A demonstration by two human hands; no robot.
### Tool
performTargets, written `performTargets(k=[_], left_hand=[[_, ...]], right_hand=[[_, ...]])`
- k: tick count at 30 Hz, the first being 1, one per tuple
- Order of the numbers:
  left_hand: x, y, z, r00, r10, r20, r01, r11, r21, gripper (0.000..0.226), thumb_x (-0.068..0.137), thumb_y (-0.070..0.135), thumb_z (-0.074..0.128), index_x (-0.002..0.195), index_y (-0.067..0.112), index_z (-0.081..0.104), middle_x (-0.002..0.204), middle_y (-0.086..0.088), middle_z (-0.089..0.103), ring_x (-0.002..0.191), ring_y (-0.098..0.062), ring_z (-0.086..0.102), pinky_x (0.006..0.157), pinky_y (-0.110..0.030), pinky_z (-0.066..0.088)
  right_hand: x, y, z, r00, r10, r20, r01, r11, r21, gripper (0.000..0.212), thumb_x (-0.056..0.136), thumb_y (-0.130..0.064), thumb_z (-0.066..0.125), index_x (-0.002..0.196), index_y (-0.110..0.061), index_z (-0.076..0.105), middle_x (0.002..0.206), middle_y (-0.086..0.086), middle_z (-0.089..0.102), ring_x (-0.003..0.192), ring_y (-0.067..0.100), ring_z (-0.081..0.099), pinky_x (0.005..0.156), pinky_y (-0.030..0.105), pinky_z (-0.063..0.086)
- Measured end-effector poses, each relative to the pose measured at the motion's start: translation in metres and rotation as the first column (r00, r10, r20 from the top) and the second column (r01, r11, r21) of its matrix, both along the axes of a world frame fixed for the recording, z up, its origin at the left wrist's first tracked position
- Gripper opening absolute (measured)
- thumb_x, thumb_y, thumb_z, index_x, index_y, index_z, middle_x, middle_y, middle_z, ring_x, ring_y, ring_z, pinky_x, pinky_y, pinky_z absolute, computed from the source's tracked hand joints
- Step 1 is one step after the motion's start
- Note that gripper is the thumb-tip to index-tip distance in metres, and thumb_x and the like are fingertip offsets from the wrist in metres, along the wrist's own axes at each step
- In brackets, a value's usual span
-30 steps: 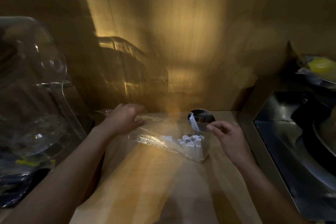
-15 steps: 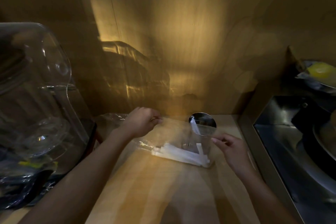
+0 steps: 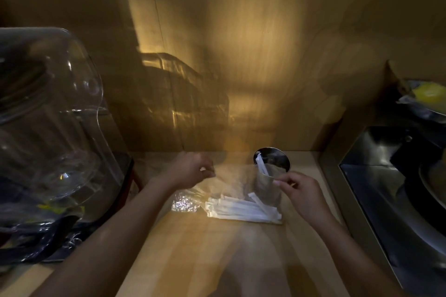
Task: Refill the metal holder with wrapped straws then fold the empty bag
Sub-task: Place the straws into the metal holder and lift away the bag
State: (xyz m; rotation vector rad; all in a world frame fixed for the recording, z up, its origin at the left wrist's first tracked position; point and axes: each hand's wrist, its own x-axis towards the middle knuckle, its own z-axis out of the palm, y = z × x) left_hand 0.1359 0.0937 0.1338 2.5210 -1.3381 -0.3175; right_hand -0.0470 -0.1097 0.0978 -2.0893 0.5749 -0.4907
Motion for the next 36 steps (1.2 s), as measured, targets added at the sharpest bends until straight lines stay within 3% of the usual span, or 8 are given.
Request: performTargets(k=[4,8,14,17,26,31,34,36], left_hand=[[-0.008,-0.005,0.000,0.986,0.089,0.140,-0.070,0.989,-0.133,0.015,0.089,0.025,0.055,0.094,0.019,0.068,0.105,0.000,0.069,0.103,-0.021,0.058,0.088,-0.035,0.035],[-0.015,-0.009,0.003,0.992,0.026,0.120,-0.019,0.998,-0.059,0.013,0.087,0.021,0.057,0.092,0.020,0.069,0.106,0.001,0.070,0.102,-0.020,0.061,0.088,-0.034,0.042],[-0.022,-0.013,0.004,0.985,0.130,0.114,-0.110,0.979,-0.169,0.012,0.084,0.015,0.059,0.087,0.018,0.070,0.098,0.000,0.073,0.094,-0.023,0.064,0.077,-0.032,0.045],[-0.026,-0.019,0.008,0.985,0.115,0.132,-0.091,0.981,-0.171,0.012,0.084,0.015,0.059,0.085,0.019,0.070,0.095,-0.001,0.073,0.089,-0.025,0.065,0.066,-0.028,0.041],[-0.034,-0.031,0.022,0.982,0.039,0.183,-0.031,0.998,-0.049,0.013,0.087,0.019,0.058,0.090,0.023,0.070,0.098,0.004,0.073,0.092,-0.020,0.065,0.067,-0.025,0.036],[-0.034,-0.038,0.036,0.978,-0.022,0.208,0.029,0.999,-0.031,0.015,0.089,0.027,0.055,0.094,0.022,0.069,0.098,0.000,0.073,0.091,-0.022,0.065,0.067,-0.027,0.037],[-0.034,-0.044,0.054,0.973,-0.061,0.223,0.071,0.997,-0.039,0.014,0.088,0.026,0.056,0.092,0.022,0.069,0.095,-0.001,0.073,0.089,-0.022,0.064,0.065,-0.027,0.036],[-0.032,-0.048,0.068,0.973,-0.079,0.219,0.093,0.994,-0.055,0.013,0.086,0.025,0.059,0.092,0.022,0.069,0.097,-0.002,0.073,0.092,-0.025,0.064,0.066,-0.028,0.038]], right_hand=[[-0.004,0.001,-0.007,0.998,-0.061,0.024,0.059,0.995,0.083,0.025,0.076,-0.010,0.072,0.061,-0.029,0.063,0.065,-0.005,0.064,0.054,-0.006,0.055,0.048,0.005,0.040],[-0.012,0.001,-0.012,0.999,-0.051,0.004,0.051,0.996,0.067,0.021,0.079,-0.014,0.069,0.063,-0.025,0.061,0.065,-0.005,0.062,0.057,-0.003,0.055,0.050,0.008,0.041],[-0.018,0.000,-0.016,0.996,-0.087,0.028,0.085,0.995,0.055,0.012,0.081,-0.014,0.066,0.069,-0.011,0.065,0.069,0.003,0.064,0.065,0.014,0.056,0.057,0.020,0.041],[-0.022,-0.003,-0.016,0.992,-0.121,0.031,0.118,0.990,0.073,0.015,0.082,-0.014,0.066,0.067,-0.017,0.063,0.068,-0.001,0.063,0.066,0.013,0.056,0.057,0.023,0.040],[-0.035,-0.004,-0.019,0.984,-0.168,0.051,0.159,0.977,0.144,0.012,0.083,-0.017,0.065,0.072,-0.014,0.065,0.071,0.000,0.065,0.070,0.014,0.058,0.057,0.023,0.039],[-0.037,-0.005,-0.024,0.985,-0.169,0.033,0.156,0.955,0.251,0.013,0.076,-0.011,0.071,0.077,-0.023,0.066,0.081,0.002,0.065,0.078,0.014,0.058,0.061,0.023,0.043],[-0.039,-0.009,-0.029,0.980,-0.196,0.044,0.169,0.921,0.352,0.013,0.073,-0.005,0.072,0.077,-0.017,0.070,0.081,0.008,0.067,0.078,0.019,0.059,0.063,0.024,0.045],[-0.042,-0.011,-0.033,0.977,-0.210,0.043,0.175,0.896,0.407,0.013,0.073,-0.006,0.073,0.074,-0.019,0.071,0.079,0.002,0.069,0.077,0.015,0.060,0.061,0.023,0.045]])
